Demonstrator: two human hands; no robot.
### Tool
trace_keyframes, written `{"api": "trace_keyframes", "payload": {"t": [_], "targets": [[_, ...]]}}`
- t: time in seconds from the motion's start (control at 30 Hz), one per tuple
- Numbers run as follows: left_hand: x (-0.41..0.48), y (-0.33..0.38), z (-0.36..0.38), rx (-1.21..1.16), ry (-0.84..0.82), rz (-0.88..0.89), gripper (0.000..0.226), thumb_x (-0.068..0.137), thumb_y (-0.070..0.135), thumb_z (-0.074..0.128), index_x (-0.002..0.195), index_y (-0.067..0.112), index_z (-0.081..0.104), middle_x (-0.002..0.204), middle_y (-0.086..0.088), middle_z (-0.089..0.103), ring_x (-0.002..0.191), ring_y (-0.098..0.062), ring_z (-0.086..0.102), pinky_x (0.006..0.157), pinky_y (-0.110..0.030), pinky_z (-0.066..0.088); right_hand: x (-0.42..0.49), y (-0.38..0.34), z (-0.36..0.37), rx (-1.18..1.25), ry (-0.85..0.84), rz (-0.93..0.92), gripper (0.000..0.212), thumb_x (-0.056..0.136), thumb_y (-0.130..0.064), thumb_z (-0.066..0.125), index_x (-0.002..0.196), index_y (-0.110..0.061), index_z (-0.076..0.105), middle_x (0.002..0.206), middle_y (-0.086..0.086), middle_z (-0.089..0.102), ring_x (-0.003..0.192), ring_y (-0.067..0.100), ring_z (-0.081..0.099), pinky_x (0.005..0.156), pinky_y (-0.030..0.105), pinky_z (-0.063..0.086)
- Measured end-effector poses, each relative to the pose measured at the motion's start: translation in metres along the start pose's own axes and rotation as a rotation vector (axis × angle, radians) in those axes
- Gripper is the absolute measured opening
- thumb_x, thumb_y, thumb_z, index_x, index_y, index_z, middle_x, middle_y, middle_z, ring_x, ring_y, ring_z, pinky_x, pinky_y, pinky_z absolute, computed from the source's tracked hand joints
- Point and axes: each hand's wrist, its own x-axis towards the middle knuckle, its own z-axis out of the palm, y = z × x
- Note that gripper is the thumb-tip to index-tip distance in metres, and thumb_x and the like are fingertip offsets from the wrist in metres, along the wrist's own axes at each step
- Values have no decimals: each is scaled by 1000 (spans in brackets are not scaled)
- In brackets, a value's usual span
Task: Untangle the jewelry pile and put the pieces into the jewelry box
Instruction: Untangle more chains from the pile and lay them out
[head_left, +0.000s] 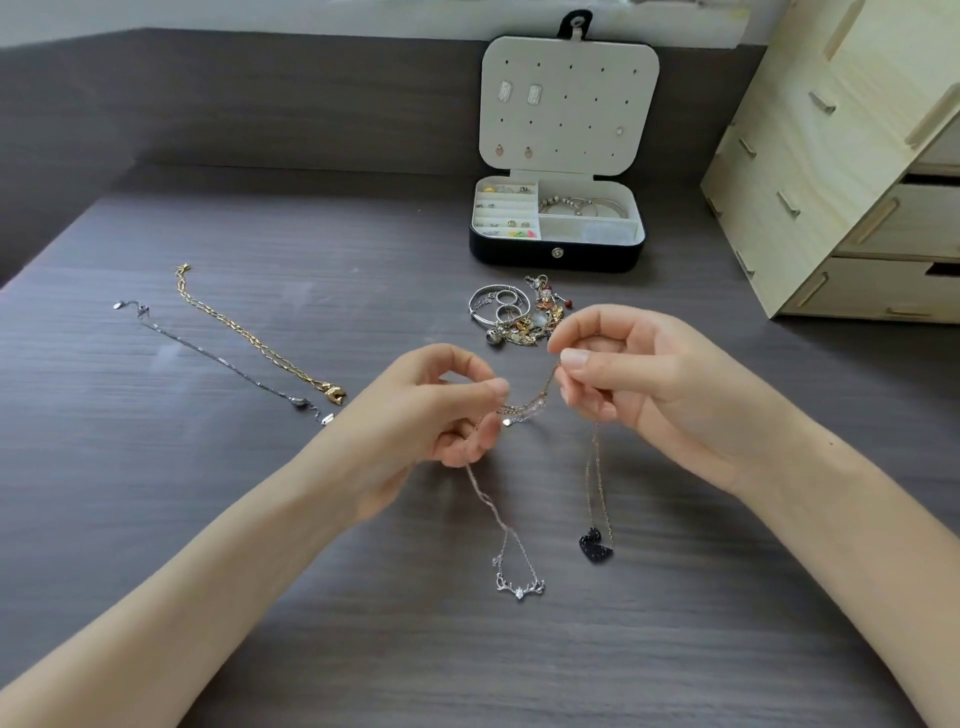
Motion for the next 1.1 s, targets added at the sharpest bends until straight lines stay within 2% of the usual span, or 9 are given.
{"api": "trace_keyframes", "payload": {"t": [0.17,0.3,0.47,0.57,0.63,0.7,0.83,0.93,1.1], "targets": [[4,-7,0,404,-18,213,8,83,17,70,88,16,64,48,7,39,48,-12,32,47,-17,27,-3,0,2,60,-91,-62,8,79,-8,58,86,-9,62,60,6,60,56,14,45,52,18,38],[3,-8,-2,528,-40,362,5,85,15,68,83,15,72,45,9,28,47,-9,24,47,-17,21,-3,0,1,40,-84,-50,7,79,-9,58,84,-10,63,60,6,60,53,15,41,50,18,37],[2,-9,-5,414,-103,219,3,79,22,74,78,20,75,58,-3,52,60,-14,43,63,-27,35,-2,3,0,-181,61,-95,8,88,-4,61,85,-11,62,59,1,58,52,9,44,50,15,35],[2,-9,-5,360,-107,129,7,82,16,71,75,17,74,68,-3,68,64,-7,55,64,-14,41,-1,6,2,-417,126,-149,11,89,-2,59,86,-11,63,65,2,61,59,9,55,59,18,45],[1,-8,-3,343,-90,94,8,81,17,71,73,15,72,60,1,62,52,-3,47,48,-9,32,-2,9,4,-597,158,-199,9,86,-6,64,84,-15,64,73,1,66,67,13,60,69,27,50],[1,-7,-3,325,-70,78,9,82,17,69,74,13,71,49,8,51,41,-2,33,41,-10,25,-3,12,6,-782,178,-266,7,84,-16,68,81,-21,65,78,-8,66,77,5,60,74,21,47],[1,-7,-3,280,-76,79,14,88,13,62,75,10,68,41,13,39,39,-3,25,39,-12,21,-4,17,9,-961,141,-358,14,79,-33,61,78,-21,69,81,-10,65,85,8,56,72,14,38],[2,-7,-3,225,-91,61,18,87,12,65,69,13,68,44,10,36,40,-5,22,39,-16,17,-3,20,10,-1011,142,-408,15,79,-30,60,78,-19,71,76,-16,62,79,7,52,69,8,33],[3,-7,-5,218,-118,56,18,85,16,67,67,15,71,47,8,35,43,-7,20,40,-18,15,-1,23,9,-1073,148,-442,14,79,-24,59,78,-17,72,75,-13,64,76,6,51,68,7,33]]}}
